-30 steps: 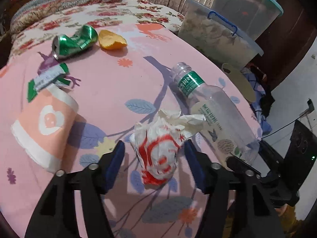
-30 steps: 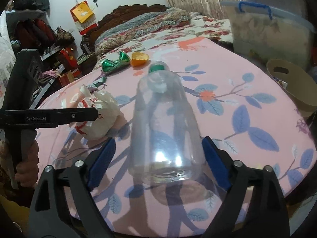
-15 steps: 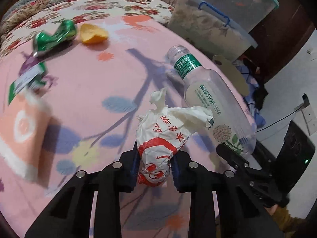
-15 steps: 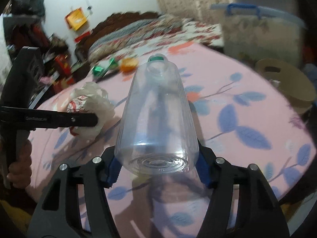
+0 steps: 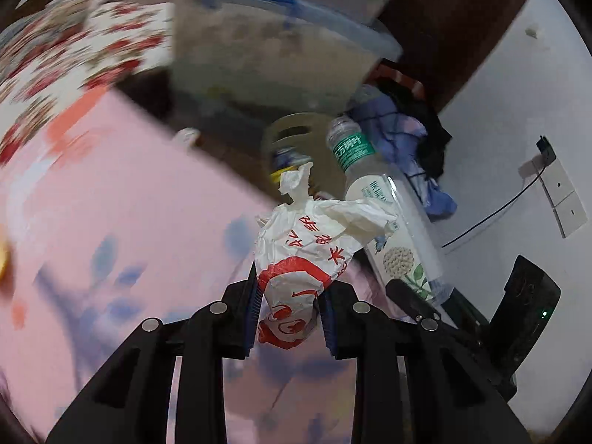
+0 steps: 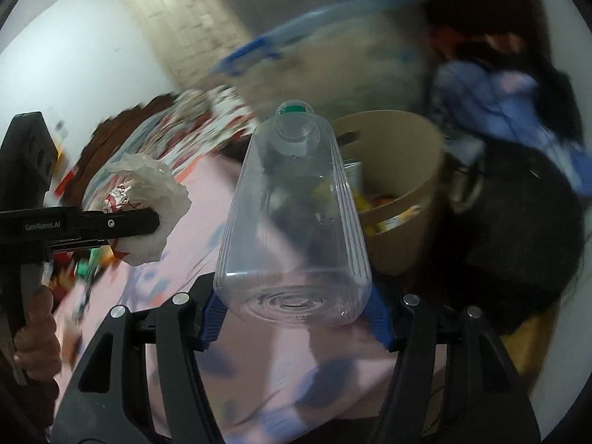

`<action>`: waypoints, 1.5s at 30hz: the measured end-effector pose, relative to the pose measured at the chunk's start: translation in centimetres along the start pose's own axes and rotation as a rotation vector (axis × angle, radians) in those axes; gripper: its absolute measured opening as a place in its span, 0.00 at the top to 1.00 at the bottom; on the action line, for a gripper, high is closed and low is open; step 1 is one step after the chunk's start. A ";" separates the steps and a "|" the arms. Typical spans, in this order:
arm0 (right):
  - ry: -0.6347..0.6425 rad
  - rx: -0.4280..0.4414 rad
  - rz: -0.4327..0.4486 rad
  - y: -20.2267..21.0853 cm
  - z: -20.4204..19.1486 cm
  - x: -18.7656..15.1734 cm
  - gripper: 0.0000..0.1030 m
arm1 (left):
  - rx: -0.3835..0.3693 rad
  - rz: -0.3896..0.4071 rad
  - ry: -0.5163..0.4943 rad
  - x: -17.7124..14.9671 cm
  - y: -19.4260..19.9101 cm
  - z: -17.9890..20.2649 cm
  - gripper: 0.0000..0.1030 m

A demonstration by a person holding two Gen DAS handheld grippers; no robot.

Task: Collect trash
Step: 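Carry bag and bottle to the tan bin and open both tools, then move both tools back over the bed cover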

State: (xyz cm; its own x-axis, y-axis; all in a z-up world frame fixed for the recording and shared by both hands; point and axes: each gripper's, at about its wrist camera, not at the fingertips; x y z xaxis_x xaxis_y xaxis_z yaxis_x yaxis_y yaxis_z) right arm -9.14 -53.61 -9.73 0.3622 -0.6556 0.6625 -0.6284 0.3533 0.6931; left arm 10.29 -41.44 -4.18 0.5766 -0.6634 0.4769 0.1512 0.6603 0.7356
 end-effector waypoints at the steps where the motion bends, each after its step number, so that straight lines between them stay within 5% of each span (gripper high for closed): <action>1: -0.033 -0.017 -0.009 -0.8 1.2 1.1 0.38 | 0.000 -0.013 -0.016 1.3 -1.3 0.7 0.73; 3: -0.081 -0.034 -0.013 -1.5 2.6 2.2 0.37 | -0.003 -0.050 -0.036 4.4 -4.9 2.0 0.68; 5: -0.131 -0.050 -0.023 -2.8 3.7 3.6 0.28 | -0.001 -0.095 -0.030 6.3 -7.9 2.3 0.33; 6: -0.144 -0.049 -0.024 -3.1 3.8 4.0 0.24 | 0.030 -0.100 -0.014 7.0 -9.0 2.2 0.32; 14: -0.058 -0.019 0.136 -0.4 1.4 2.0 0.22 | 0.009 -0.047 0.035 3.9 -6.9 -0.1 0.34; 29: -0.078 0.081 0.019 2.9 -5.0 -6.6 0.22 | 0.240 0.065 -0.019 -12.5 4.0 -1.6 0.33; 45: -0.074 0.006 0.071 7.3 -8.6 -8.0 0.07 | 0.336 0.167 -0.039 -17.5 9.4 -1.1 0.31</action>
State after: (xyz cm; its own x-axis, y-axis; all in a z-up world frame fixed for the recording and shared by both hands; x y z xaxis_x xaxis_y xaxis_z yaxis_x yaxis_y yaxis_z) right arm -10.72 -40.07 -7.52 0.2646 -0.6765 0.6873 -0.6549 0.3971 0.6430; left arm 2.50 -23.17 -6.15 0.5388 -0.5740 0.6167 -0.2178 0.6122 0.7601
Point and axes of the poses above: each gripper's, at about its wrist camera, not at the fingertips, and y roughly against the way its jaws point, z to its right, x to its top, and after that the axes turned 13 degrees about -x, right-handed
